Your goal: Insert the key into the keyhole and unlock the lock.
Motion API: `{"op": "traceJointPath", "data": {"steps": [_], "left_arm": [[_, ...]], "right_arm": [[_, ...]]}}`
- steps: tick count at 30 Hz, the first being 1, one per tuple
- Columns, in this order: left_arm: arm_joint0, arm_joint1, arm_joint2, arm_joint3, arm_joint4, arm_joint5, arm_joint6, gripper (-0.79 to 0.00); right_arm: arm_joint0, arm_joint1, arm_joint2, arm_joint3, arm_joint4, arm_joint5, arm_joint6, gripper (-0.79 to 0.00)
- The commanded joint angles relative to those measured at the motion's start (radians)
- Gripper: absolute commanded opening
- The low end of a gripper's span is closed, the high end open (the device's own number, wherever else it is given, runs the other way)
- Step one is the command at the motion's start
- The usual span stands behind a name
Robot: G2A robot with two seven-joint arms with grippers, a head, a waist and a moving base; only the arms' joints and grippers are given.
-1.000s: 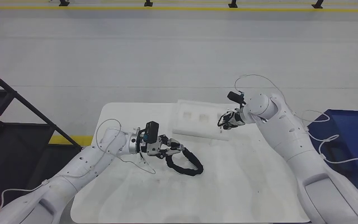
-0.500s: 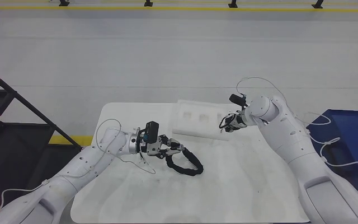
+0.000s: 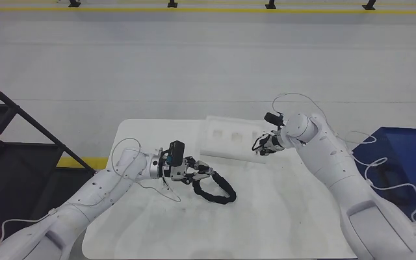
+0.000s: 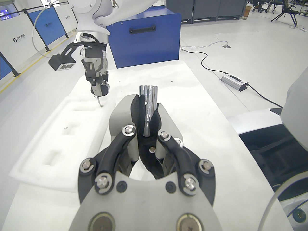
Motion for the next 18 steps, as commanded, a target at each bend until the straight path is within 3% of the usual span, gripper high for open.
{"op": "traceJointPath", "data": {"steps": [1,4,7,14,16,18], "left_arm": [[0.000,0.000,0.000,0.000,0.000,0.000,0.000,-0.785],[0.000,0.000,0.000,0.000,0.000,0.000,0.000,-0.785],[0.000,0.000,0.000,0.000,0.000,0.000,0.000,-0.785],[0.000,0.000,0.000,0.000,0.000,0.000,0.000,-0.785],[0.000,0.000,0.000,0.000,0.000,0.000,0.000,-0.785],[0.000,0.000,0.000,0.000,0.000,0.000,0.000,-0.785]], "right_arm": [[0.007,-0.007,-0.005,0.021,0.003,-0.002,-0.008,-0.785],[0.020,-0.018,-0.013,0.049,0.004,-0.006,-0.018,-0.773],[0.031,-0.026,-0.018,0.072,0.003,-0.023,-0.022,-0.505],[0.045,-0.026,-0.012,0.088,-0.001,-0.145,-0.003,-0.400],[0.044,-0.023,-0.013,0.085,-0.014,-0.191,0.006,-0.323],[0.042,-0.019,-0.006,0.088,-0.011,-0.228,0.012,-0.194]]}}
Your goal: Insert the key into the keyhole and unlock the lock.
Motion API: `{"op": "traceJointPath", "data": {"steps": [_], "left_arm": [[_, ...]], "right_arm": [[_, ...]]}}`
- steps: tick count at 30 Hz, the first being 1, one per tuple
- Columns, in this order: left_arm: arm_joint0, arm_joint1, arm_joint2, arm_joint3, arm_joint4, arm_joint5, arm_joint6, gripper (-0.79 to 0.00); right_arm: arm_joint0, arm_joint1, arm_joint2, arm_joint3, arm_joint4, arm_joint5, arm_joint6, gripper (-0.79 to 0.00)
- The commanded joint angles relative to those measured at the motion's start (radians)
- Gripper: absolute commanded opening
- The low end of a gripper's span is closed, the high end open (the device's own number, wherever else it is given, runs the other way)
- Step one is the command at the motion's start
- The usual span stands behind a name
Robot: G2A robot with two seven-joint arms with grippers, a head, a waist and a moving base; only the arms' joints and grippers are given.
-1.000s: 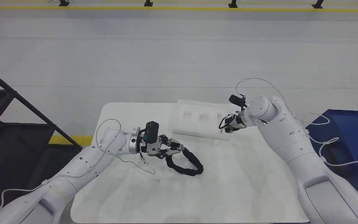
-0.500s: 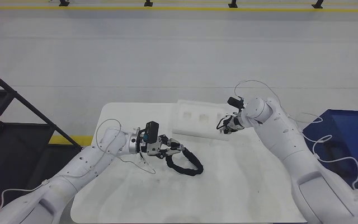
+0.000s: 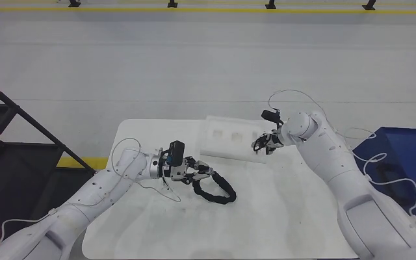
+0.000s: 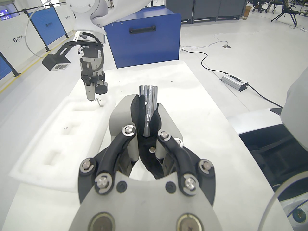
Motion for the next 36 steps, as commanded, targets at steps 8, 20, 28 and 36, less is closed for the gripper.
{"op": "traceJointPath", "data": {"steps": [8,20,28,36], "left_arm": [[0.000,0.000,0.000,0.000,0.000,0.000,0.000,-0.785],[0.000,0.000,0.000,0.000,0.000,0.000,0.000,-0.785],[0.000,0.000,0.000,0.000,0.000,0.000,0.000,-0.785],[0.000,0.000,0.000,0.000,0.000,0.000,0.000,-0.785]], "right_arm": [[-0.001,-0.002,0.024,0.012,0.031,0.078,0.011,-0.397],[-0.011,-0.031,0.003,0.001,0.038,0.255,0.001,-0.489],[-0.005,-0.052,-0.006,0.039,0.047,0.285,-0.029,-0.480],[0.008,-0.076,-0.011,0.088,0.059,0.314,-0.075,-0.505]]}}
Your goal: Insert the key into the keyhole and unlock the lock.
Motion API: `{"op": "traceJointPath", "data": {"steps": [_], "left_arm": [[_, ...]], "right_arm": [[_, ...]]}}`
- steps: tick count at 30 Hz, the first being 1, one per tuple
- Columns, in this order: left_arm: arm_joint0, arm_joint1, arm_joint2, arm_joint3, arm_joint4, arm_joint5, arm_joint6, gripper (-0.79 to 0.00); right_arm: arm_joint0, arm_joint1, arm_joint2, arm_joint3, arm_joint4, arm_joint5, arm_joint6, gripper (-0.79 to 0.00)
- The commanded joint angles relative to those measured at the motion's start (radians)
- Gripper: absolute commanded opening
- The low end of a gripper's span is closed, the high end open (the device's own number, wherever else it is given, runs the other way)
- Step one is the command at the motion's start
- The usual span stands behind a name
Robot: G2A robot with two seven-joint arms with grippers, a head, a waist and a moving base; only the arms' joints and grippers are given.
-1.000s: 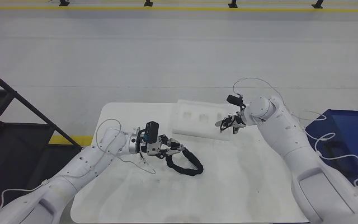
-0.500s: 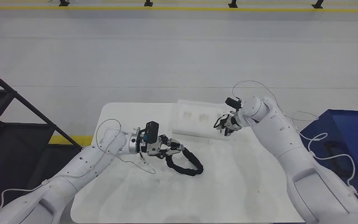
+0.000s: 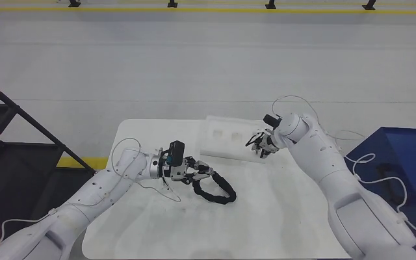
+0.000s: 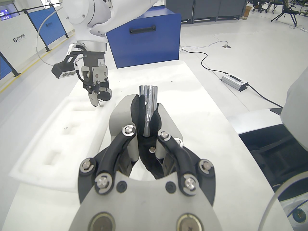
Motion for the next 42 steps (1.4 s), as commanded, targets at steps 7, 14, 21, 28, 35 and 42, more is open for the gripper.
{"op": "traceJointPath", "data": {"steps": [7,14,21,28,35,42], "left_arm": [[0.000,0.000,0.000,0.000,0.000,0.000,0.000,-0.785],[0.000,0.000,0.000,0.000,0.000,0.000,0.000,-0.785],[0.000,0.000,0.000,0.000,0.000,0.000,0.000,-0.785],[0.000,0.000,0.000,0.000,0.000,0.000,0.000,-0.785],[0.000,0.000,0.000,0.000,0.000,0.000,0.000,-0.785],[0.000,0.000,0.000,0.000,0.000,0.000,0.000,-0.785]], "right_arm": [[0.013,-0.024,-0.013,0.039,0.002,0.008,-0.006,-0.711],[0.028,-0.038,-0.017,0.072,-0.002,0.009,-0.006,-0.785],[0.053,-0.036,-0.029,0.066,-0.060,-0.002,0.009,-0.785],[0.055,-0.029,-0.088,-0.034,-0.243,0.056,0.006,-0.785],[0.031,-0.015,-0.117,-0.133,-0.373,0.117,0.034,-0.785],[-0.003,0.004,-0.128,-0.223,-0.482,0.148,0.075,-0.785]]}}
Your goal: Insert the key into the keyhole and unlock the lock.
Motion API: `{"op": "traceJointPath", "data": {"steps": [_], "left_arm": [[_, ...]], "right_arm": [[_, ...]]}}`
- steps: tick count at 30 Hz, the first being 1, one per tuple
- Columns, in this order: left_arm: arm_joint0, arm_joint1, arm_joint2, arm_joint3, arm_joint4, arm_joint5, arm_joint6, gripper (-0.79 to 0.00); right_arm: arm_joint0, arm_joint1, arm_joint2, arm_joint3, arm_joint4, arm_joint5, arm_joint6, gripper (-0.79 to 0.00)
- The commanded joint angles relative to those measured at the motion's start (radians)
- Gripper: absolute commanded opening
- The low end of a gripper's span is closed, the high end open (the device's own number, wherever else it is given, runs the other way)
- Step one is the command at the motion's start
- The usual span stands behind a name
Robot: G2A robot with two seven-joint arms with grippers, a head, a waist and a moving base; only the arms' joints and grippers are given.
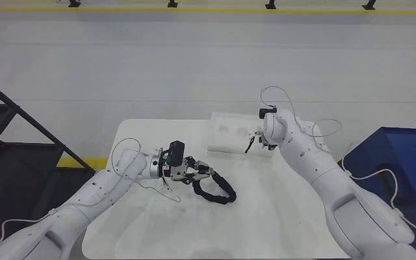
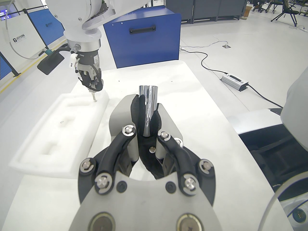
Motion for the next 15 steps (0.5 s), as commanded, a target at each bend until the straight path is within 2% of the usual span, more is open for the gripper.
{"op": "traceJointPath", "data": {"steps": [1,9,15], "left_arm": [[0.000,0.000,0.000,0.000,0.000,0.000,0.000,-0.785],[0.000,0.000,0.000,0.000,0.000,0.000,0.000,-0.785],[0.000,0.000,0.000,0.000,0.000,0.000,0.000,-0.785]], "right_arm": [[-0.009,0.006,0.009,-0.019,-0.007,0.001,0.011,-0.785],[-0.029,0.049,0.112,-0.118,0.024,-0.017,0.095,-0.785],[-0.086,0.106,0.221,-0.313,0.016,-0.023,0.214,-0.785]]}}
